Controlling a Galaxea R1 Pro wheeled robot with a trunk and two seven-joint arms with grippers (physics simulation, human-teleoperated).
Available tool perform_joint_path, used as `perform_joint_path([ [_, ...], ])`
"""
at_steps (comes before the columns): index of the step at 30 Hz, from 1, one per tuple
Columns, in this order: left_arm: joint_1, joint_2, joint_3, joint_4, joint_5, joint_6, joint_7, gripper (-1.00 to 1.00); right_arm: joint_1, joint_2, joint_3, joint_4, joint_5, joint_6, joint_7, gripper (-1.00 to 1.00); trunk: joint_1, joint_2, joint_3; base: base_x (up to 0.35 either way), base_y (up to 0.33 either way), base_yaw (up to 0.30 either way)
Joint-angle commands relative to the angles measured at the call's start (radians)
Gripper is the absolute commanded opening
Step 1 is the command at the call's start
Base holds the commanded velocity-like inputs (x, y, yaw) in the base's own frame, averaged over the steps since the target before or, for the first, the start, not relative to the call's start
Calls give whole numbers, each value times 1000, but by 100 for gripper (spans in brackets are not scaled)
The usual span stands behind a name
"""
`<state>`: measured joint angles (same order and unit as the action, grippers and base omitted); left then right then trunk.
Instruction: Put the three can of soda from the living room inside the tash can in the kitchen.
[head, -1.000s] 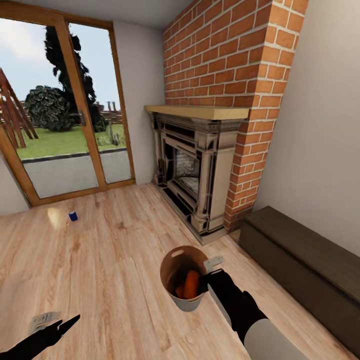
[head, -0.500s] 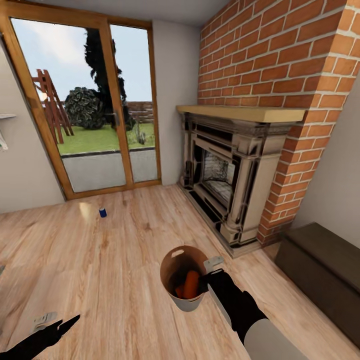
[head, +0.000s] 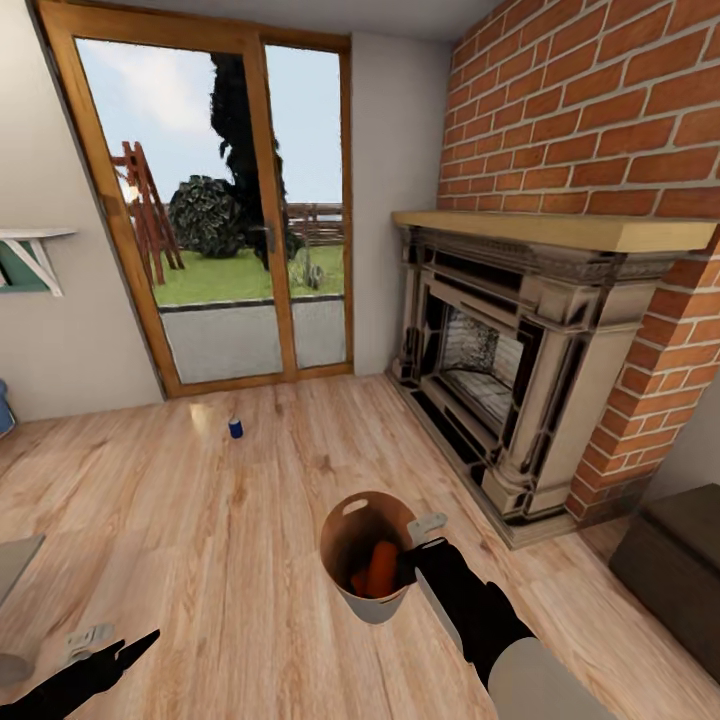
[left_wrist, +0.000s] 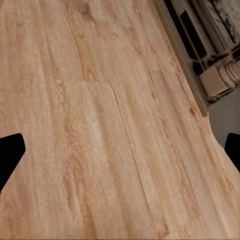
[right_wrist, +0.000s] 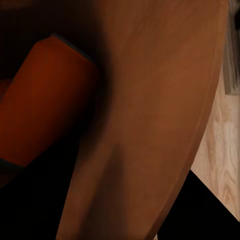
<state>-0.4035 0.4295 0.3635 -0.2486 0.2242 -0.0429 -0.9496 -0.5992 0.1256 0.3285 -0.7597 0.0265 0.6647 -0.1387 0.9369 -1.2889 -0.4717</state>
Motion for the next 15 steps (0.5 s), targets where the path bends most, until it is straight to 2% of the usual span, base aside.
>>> perform_joint_path([
  [1, 0, 0, 0, 0, 0, 0, 0, 100, -1, 0, 0, -1, 1, 0, 2, -100, 0, 0, 0, 347, 6, 7],
  [7, 0, 0, 0, 0, 0, 1, 0, 100, -1, 0, 0, -1, 1, 0, 2, -100, 0, 0, 0, 348, 40, 2],
  [15, 0, 0, 0, 0, 0, 1, 0, 100, -1, 0, 0, -1, 1, 0, 2, -100, 0, 0, 0, 341, 159, 14],
])
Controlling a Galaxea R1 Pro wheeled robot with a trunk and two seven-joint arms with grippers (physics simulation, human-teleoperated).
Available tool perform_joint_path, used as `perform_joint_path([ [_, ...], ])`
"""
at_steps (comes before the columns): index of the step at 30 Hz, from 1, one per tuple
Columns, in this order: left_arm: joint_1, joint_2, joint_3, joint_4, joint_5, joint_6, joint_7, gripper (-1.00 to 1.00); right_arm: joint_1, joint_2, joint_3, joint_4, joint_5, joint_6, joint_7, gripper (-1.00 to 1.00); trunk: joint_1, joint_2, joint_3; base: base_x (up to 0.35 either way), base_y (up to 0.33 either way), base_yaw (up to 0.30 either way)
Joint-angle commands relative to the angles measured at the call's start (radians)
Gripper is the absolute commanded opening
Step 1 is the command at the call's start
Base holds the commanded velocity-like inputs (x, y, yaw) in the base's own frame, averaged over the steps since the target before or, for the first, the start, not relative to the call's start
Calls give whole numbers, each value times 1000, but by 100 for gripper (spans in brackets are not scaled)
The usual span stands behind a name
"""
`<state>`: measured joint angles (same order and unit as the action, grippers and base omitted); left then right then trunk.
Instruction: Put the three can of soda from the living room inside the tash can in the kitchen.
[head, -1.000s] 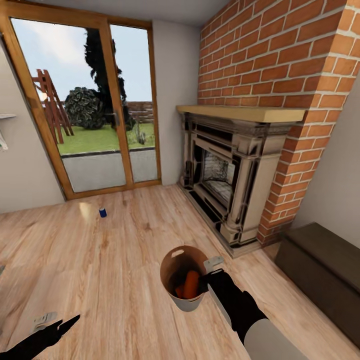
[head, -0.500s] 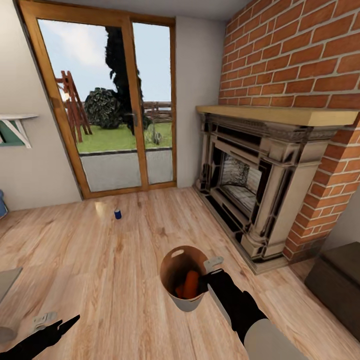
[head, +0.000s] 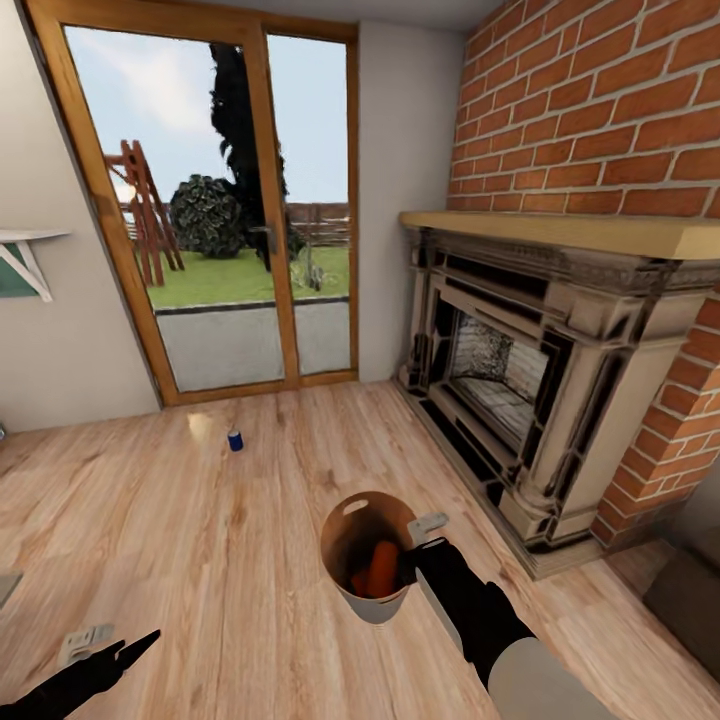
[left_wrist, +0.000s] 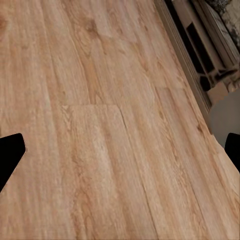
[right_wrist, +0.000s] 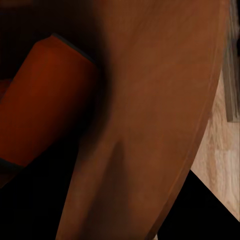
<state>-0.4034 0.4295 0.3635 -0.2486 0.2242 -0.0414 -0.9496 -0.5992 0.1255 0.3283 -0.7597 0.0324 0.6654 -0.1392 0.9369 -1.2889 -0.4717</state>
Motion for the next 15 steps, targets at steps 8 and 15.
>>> perform_joint_path([
  [8, 0, 0, 0, 0, 0, 0, 0, 100, -1, 0, 0, -1, -5, -1, 3, -100, 0, 0, 0, 319, 206, 237],
  [15, 0, 0, 0, 0, 0, 0, 0, 100, -1, 0, 0, -1, -5, -1, 3, -100, 0, 0, 0, 327, 143, 255],
])
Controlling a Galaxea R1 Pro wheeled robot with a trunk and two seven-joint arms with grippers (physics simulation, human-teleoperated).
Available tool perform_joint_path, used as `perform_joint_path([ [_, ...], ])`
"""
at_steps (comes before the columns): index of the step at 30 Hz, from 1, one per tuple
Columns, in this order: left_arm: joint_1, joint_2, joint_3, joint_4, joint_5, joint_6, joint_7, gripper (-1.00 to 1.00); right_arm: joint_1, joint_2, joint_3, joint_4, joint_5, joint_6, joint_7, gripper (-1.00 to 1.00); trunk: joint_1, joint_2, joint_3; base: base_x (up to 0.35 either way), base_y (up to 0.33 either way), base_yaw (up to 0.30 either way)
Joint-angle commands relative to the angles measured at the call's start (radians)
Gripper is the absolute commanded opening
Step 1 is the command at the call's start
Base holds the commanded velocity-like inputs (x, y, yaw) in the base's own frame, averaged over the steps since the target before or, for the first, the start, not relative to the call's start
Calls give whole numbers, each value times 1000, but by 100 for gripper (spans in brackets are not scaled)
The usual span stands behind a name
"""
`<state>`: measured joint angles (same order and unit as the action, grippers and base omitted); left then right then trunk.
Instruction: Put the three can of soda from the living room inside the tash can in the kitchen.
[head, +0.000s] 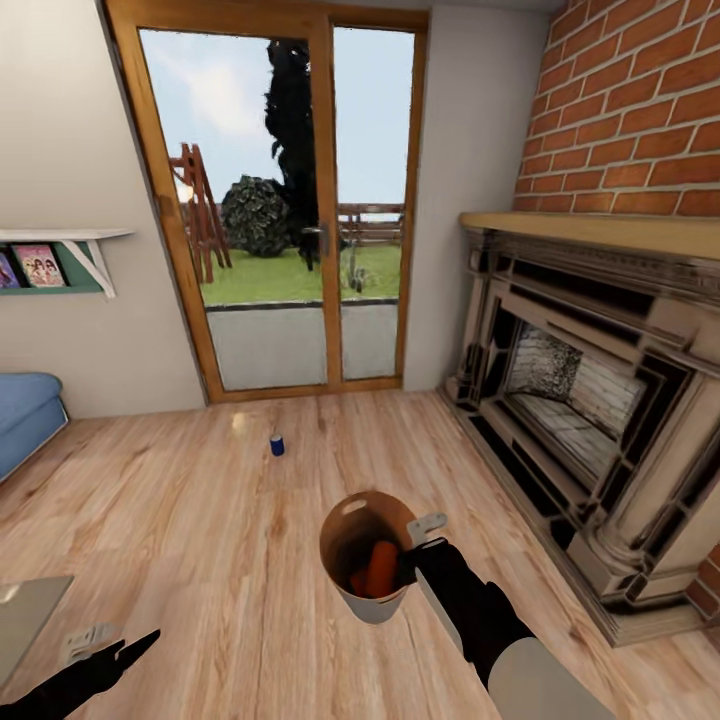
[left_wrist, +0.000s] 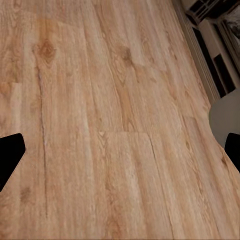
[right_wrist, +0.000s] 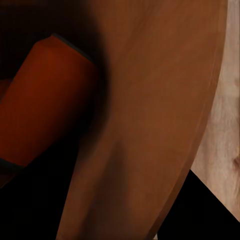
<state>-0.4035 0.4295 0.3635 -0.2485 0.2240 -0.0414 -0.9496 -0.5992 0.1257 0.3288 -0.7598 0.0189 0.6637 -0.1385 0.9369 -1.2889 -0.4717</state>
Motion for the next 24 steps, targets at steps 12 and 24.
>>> perform_joint_path([
  [12, 0, 0, 0, 0, 0, 0, 0, 100, -1, 0, 0, -1, 9, 1, 2, -100, 0, 0, 0, 347, 10, 30],
  [24, 0, 0, 0, 0, 0, 0, 0, 100, -1, 0, 0, -1, 9, 1, 2, -100, 0, 0, 0, 348, 0, 0],
])
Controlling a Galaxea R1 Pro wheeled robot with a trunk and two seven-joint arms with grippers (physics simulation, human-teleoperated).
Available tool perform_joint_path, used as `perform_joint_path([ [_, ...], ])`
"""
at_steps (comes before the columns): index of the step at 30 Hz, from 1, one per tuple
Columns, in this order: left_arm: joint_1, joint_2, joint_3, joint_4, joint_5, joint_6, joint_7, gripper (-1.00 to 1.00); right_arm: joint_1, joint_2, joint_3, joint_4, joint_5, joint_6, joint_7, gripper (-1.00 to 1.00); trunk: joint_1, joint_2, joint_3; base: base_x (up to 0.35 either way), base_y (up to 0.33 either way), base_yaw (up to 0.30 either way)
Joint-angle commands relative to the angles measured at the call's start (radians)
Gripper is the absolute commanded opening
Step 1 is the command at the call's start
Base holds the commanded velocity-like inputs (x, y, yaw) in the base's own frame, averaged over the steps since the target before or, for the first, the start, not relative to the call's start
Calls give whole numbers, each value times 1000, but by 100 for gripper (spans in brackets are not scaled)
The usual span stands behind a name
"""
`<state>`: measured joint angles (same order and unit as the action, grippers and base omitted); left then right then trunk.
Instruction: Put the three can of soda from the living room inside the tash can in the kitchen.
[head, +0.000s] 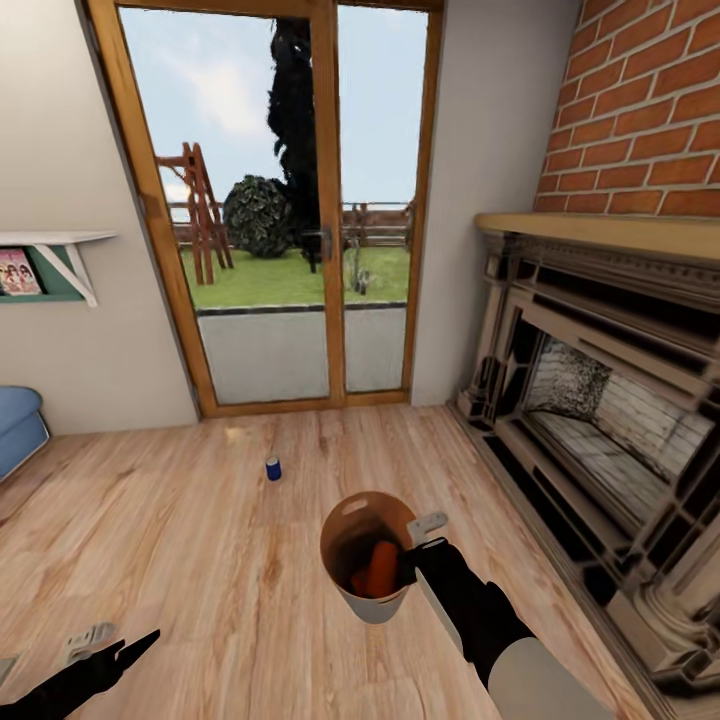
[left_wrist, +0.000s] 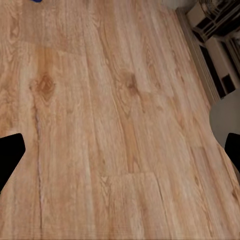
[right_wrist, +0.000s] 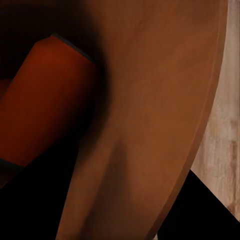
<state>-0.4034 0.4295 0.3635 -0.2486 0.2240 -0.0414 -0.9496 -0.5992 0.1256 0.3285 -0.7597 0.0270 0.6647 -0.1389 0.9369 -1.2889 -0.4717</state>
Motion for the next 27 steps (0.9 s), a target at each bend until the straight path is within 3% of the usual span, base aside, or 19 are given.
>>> perform_joint_path([
  [1, 0, 0, 0, 0, 0, 0, 0, 100, -1, 0, 0, -1, 1, -1, 2, -100, 0, 0, 0, 348, 0, 0],
  [11, 0, 0, 0, 0, 0, 0, 0, 100, -1, 0, -1, -51, 1, 28, 2, -100, 0, 0, 0, 348, 0, 0],
  [22, 0, -1, 0, 0, 0, 0, 0, 100, -1, -2, -7, -212, -2, 198, 3, -100, 0, 0, 0, 348, 0, 0],
  [24, 0, -1, 0, 0, 0, 0, 0, 100, -1, -3, -10, -272, -2, 266, 3, -100, 0, 0, 0, 348, 0, 0],
  [25, 0, -1, -1, 0, 0, 0, 0, 100, -1, -4, -13, -353, -2, 315, 4, -100, 0, 0, 0, 348, 0, 0],
  [27, 0, -1, -1, 0, 0, 0, 0, 100, -1, -4, -13, -378, -2, 326, 5, -100, 0, 0, 0, 348, 0, 0],
])
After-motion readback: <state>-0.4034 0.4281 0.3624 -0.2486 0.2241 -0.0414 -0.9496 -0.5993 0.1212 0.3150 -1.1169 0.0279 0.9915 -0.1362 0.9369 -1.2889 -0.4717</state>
